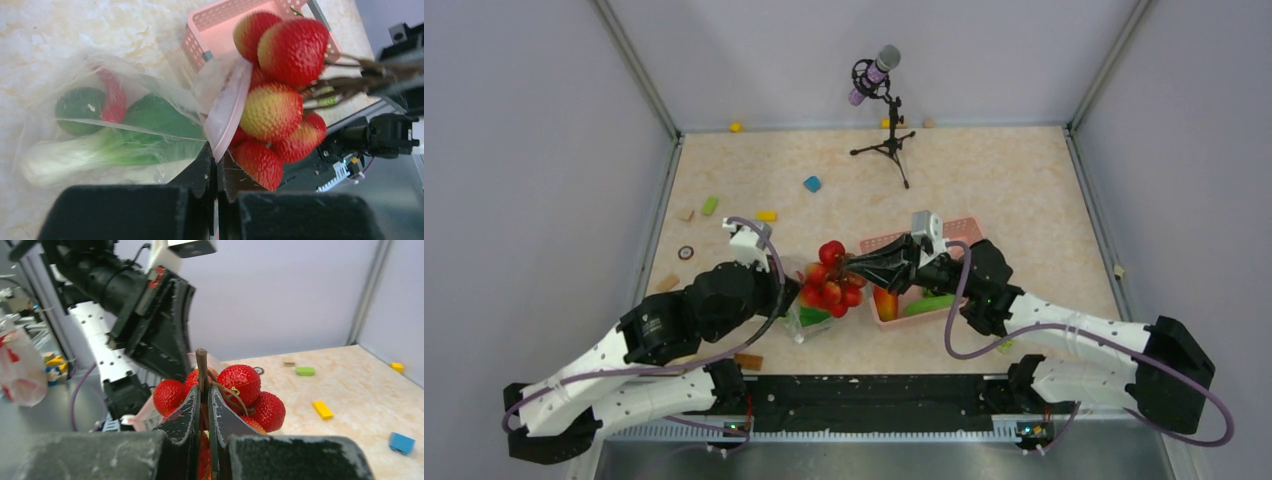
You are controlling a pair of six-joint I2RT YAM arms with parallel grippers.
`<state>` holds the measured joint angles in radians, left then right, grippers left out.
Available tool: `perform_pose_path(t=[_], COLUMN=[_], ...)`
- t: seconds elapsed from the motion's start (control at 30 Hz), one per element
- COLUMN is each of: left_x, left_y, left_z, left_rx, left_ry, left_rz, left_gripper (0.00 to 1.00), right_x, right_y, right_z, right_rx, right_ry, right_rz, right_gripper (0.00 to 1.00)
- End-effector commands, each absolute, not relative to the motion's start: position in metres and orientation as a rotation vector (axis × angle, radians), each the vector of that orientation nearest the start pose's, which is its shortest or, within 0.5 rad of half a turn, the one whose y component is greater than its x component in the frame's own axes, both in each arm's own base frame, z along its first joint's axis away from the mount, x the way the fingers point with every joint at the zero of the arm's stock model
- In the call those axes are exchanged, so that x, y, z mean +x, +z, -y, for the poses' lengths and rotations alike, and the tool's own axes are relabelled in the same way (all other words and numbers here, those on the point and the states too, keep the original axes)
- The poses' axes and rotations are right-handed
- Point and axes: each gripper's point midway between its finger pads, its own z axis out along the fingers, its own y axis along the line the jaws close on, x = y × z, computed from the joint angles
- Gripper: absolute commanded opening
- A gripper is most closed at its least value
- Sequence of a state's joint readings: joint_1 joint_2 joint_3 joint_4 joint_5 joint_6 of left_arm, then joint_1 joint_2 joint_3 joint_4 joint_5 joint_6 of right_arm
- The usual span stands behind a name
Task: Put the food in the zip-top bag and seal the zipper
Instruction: Place the fake fruit in the zipper food storage bag.
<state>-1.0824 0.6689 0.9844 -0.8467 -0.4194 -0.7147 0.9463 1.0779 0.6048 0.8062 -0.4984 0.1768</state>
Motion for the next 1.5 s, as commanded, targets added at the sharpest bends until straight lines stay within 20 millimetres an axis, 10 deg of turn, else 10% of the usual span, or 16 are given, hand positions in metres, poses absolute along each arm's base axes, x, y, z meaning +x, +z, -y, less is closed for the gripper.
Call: perform_pose_path(t=[0.0,0.53,1.47], left_x=[0.132,0.147,0.160], left_y=[0.278,0.319,0.302], left_z=[0.184,0.166,0.167], left_rx=[0.195,-0.032,-0.016], left_ry=[-0.764,-0.738,-0.604], left_rz=[-2.128,-2.066,-2.100], left_gripper=[0.00,0.00,0.00], right_x=[0.159,0.100,0.032], right_y=[0.375,0.326,0.255], right_z=[-0.347,-0.362,-0.360], right_rx=[-0.751,-1.141,-1.685], right_ry=[1.190,1.106,1.035], right_rz=[-0.912,-0.726,-0.322], right_gripper=[0.00,0.00,0.00])
